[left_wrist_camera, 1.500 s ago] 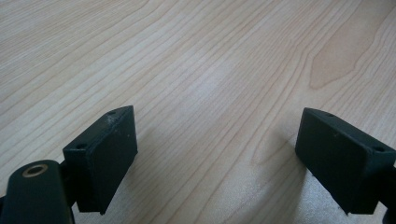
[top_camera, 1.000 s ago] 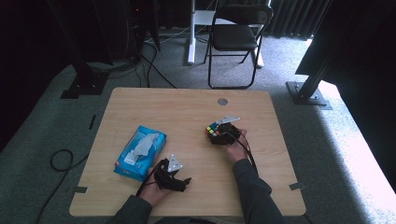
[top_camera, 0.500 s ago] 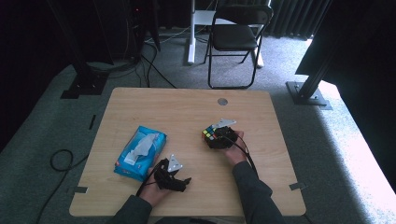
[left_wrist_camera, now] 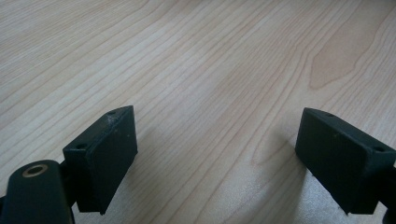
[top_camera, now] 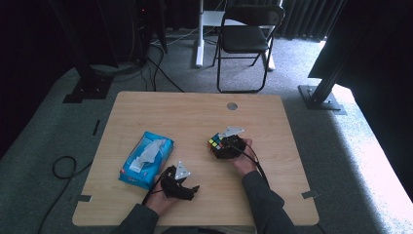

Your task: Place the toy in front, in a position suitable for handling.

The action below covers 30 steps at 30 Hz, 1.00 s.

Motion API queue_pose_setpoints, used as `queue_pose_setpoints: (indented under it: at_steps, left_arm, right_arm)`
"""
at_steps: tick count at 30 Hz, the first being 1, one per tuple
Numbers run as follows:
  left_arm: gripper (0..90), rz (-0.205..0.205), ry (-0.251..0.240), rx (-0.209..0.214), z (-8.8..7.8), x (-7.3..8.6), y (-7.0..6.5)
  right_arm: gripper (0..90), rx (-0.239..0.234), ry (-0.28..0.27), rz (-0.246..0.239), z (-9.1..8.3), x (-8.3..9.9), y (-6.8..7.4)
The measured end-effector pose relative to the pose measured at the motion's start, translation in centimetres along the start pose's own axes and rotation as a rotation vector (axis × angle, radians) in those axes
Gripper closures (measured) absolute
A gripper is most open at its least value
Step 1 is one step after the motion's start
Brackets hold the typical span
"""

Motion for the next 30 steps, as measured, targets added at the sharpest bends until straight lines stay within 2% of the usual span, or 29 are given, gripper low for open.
queue_pose_setpoints:
  at_steps: [16, 30]
  left_arm:
    - [12.9, -0.001, -0.001, 0.001, 0.0, 0.0, 0.0]
    - [12.9, -0.001, -0.001, 0.0, 0.0, 0.0, 0.0]
  right_arm:
    - [34.0, -0.046, -0.015, -0.048, -0.5, -0.3, 1.8]
    - [34.0, -0.076, -0.028, -0.069, -0.8, -0.4, 3.3]
Point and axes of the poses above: each handheld gripper's, and its own axes: z roughly forward along the jaws, x roughly out of its underside, y roughly to its left, the point moved 10 cm from there along z, roughly forward along the jaws, and after that the axes turned 15 degrees about -z, right-handed, at the moved point
